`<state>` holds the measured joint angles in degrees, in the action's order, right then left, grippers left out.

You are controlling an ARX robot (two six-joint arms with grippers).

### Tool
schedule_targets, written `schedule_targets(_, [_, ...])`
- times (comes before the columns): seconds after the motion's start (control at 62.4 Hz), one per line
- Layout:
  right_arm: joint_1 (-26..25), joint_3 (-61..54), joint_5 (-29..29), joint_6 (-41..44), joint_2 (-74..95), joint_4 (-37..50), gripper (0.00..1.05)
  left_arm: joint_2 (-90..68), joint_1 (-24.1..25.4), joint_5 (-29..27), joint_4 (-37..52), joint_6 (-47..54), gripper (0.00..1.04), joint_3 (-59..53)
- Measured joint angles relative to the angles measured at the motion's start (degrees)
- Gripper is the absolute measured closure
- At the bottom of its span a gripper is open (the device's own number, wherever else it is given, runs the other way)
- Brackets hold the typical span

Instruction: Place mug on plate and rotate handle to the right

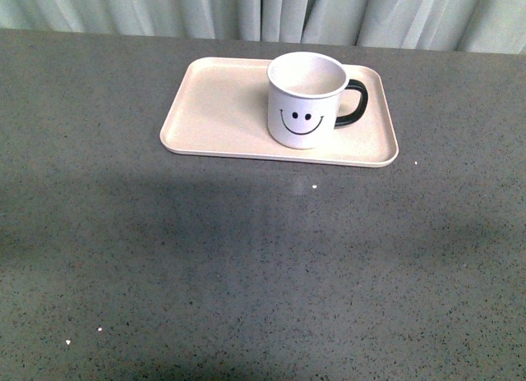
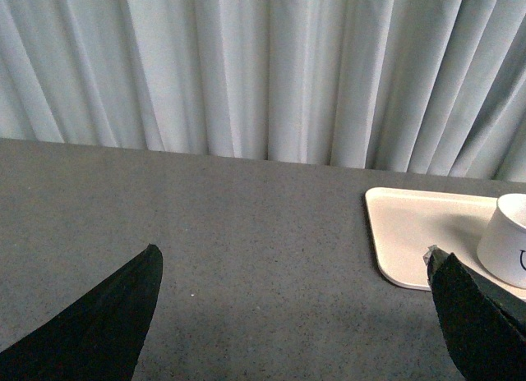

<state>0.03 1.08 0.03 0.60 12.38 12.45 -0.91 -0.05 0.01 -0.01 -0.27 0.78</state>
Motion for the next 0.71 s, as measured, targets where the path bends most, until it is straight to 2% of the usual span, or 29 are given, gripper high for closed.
schedule_targets(0.176, [0.00,0.00,0.00,0.00,-2.64,-2.69,1.03,0.00,0.00,0.00,0.00,0.02,0.09,0.00])
schedule_targets(0.273, [0.00,0.00,0.02,-0.02,-9.88,-11.58,1.03,0.00,0.00,-0.02,0.00,0.00,0.09,0.00])
schedule_targets(0.529, [0.00,0.00,-0.02,0.00,-12.00,-12.33,1.03,0.00,0.00,0.00,0.00,0.02,0.09,0.00])
schedule_targets(0.609, [0.00,0.00,-0.02,0.00,-12.04,-12.35,0.92,0.00,0.00,0.00,0.00,0.00,0.09,0.00])
schedule_targets(0.706, [0.00,0.00,-0.02,0.00,-12.07,-12.35,0.69,0.00,0.00,0.00,0.00,0.00,0.09,0.00])
